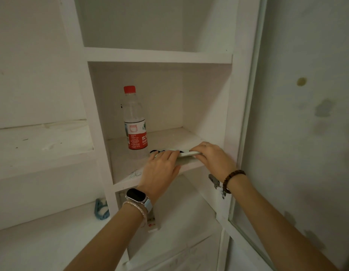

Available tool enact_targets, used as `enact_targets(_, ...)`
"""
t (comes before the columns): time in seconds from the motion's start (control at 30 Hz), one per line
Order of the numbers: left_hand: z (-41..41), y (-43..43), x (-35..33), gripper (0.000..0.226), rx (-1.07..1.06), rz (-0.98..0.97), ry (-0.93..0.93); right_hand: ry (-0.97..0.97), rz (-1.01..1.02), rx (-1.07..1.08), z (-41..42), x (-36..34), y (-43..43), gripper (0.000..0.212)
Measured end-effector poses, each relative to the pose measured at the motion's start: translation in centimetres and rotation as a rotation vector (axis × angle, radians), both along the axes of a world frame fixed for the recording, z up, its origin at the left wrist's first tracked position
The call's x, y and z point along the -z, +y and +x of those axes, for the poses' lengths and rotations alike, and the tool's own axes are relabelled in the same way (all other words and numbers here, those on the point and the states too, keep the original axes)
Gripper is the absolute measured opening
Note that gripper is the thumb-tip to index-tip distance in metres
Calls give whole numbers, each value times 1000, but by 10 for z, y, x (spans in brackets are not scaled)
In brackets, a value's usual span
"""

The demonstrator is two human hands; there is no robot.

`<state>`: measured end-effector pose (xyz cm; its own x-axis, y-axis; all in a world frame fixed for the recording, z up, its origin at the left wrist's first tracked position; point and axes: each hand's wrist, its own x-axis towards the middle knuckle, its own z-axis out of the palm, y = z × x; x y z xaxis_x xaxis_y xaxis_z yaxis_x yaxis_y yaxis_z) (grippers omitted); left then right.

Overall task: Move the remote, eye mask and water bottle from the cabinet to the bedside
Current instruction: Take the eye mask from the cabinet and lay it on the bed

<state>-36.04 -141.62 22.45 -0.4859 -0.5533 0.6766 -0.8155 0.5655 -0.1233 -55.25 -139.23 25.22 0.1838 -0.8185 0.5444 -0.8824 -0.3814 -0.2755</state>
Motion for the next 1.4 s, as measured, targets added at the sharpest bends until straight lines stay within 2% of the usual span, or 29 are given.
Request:
enact_targets(0.13,2,6,-15,41,-19,-27,130,-76,-144,31,0,-14,14,21)
enact_targets(0.23,7,10,-26,34,-11,-53,230,-145,-220,20,-6,-27,30,20)
enact_targets(0.37,15,20,-33,14,7,-80,255,-169,-262,-6,-12,-31,50,18)
enact_targets(0.6,31,70,-26,8,11,-143,266,-292,-224,-47,-4,-14,82,21)
enact_targets(0.7,47,95,-19,7,-12,-169,254,-506,-70,-117,7,1,93,33)
enact_targets(0.8,67,120,-5,7,-95,-147,243,-656,216,-191,22,21,101,54)
enact_targets(0.9,88,149,15,10,-181,-117,204,-815,536,-355,39,43,109,74)
enact_targets(1.03,115,202,57,14,-342,-65,157,-1028,814,-503,76,72,123,65)
enact_targets(1.13,136,247,93,24,-452,-8,126,-1147,926,-522,113,102,131,38)
enact_targets(1.2,150,279,114,28,-513,53,135,-1110,965,-526,135,123,139,27)
enact_targets(1.3,169,326,139,32,-624,148,191,-944,1033,-567,168,151,156,38)
enact_targets(1.4,188,372,160,41,-731,255,287,-856,1095,-643,199,173,180,41)
